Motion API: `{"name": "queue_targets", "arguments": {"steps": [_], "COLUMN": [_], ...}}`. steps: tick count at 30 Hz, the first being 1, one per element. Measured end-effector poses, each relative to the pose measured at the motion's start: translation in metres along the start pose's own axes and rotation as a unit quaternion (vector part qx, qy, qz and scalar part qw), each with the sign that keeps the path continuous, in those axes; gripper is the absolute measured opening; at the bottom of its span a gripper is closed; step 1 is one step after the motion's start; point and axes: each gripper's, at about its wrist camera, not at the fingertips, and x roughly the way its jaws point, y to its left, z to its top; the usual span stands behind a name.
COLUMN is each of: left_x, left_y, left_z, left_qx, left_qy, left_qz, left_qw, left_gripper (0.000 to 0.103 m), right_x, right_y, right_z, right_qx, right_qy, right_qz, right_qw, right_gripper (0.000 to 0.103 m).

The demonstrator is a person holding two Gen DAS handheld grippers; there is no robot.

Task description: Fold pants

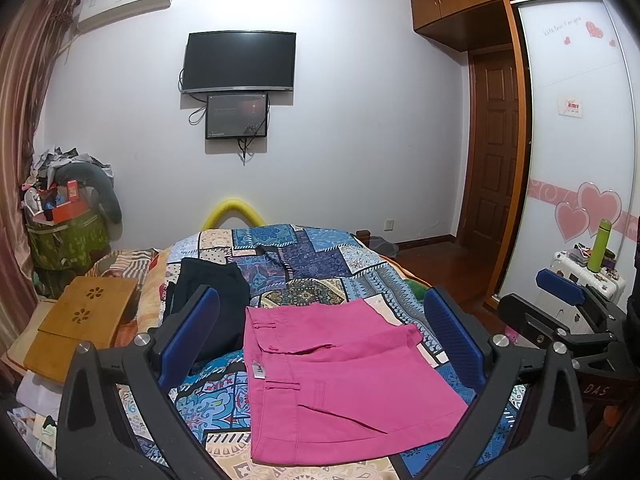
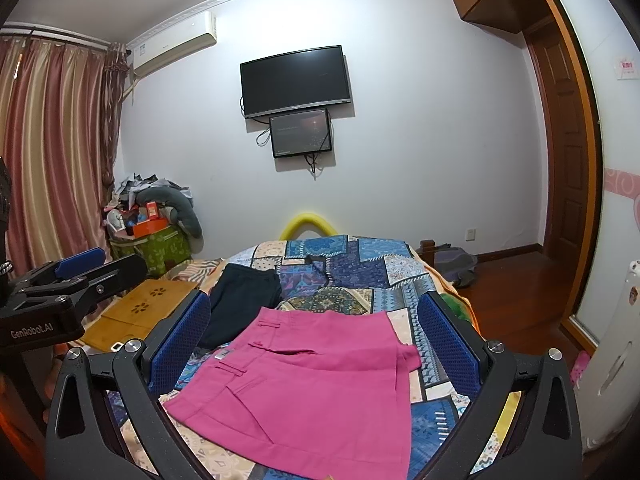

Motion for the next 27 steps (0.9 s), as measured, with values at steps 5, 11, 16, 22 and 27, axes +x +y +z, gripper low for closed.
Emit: {"name": "queue_targets", "arguments": {"steps": [5,11,16,22,27], "left_x": [0.000,0.000,0.000,0.008,0.027], "left_y": [0.000,0.000,-0.001,-0.001,0.000], "left_z": [0.000,0.001,0.003,0.002,0.000], "left_qx": [0.000,-0.001,0.000,-0.001,-0.004], "left_qy": [0.000,0.002,0.003,0.010,0.028], "left_qz": [0.000,-0.002,-0.003,-0.005,-0.012], "left_qw": [1.0000,1.0000,1.0000,0.9999,0.9995], "left_gripper": [0.103,0.103,0.103,0.103,0.103], "right_x": [0.000,0.000,0.001,0.005,0.016], "right_y": [0.000,0.000,-0.002,-0.008,-0.015], "right_z": [0.000,0.000,0.000,-0.002,-0.004], "right_qx": [0.000,0.000,0.000,0.003,0.010], "right_qy": [0.000,0.001,0.003,0.007,0.016], "right_qz": [0.000,0.000,-0.001,-0.002,-0.012], "right_qw": [1.000,1.000,1.000,1.000,1.000], "right_gripper": [0.103,0.103,0.103,0.103,0.103]}}
